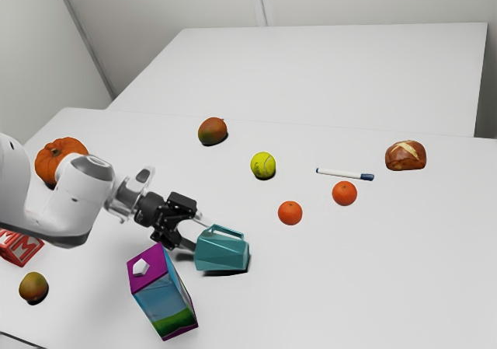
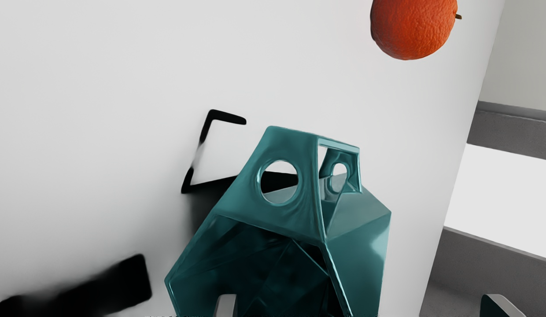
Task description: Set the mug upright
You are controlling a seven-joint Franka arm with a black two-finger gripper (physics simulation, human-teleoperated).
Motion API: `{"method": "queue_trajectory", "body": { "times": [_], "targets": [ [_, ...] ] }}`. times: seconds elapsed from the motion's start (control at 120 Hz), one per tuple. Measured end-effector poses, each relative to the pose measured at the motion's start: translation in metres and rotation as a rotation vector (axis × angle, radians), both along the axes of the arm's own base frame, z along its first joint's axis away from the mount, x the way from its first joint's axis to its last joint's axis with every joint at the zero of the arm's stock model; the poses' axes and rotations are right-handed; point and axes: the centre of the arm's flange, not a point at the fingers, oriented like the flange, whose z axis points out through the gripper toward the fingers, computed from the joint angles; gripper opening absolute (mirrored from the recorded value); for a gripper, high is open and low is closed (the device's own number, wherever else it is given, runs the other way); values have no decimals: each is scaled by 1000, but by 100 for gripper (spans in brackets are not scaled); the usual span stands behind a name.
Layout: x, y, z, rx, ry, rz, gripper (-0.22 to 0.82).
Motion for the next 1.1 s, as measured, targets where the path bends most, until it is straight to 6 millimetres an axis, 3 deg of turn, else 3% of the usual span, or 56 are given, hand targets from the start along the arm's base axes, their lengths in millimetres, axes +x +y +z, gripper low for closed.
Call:
{"method": "queue_trajectory", "body": {
  "times": [0.2,0.383,0.55,0.708,0.842,1.1],
  "targets": [
    [-3,-5,-4,-54,-5,-26,56],
    [0,-26,-3,-76,-24,-70,12],
    [0,-52,-4,-84,-35,-133,-7],
    [5,-59,10,-78,-81,-159,-11],
    [16,-58,41,-54,-165,-180,-12],
    [60,-25,97,271,-258,-373,-15]
  ]
}}
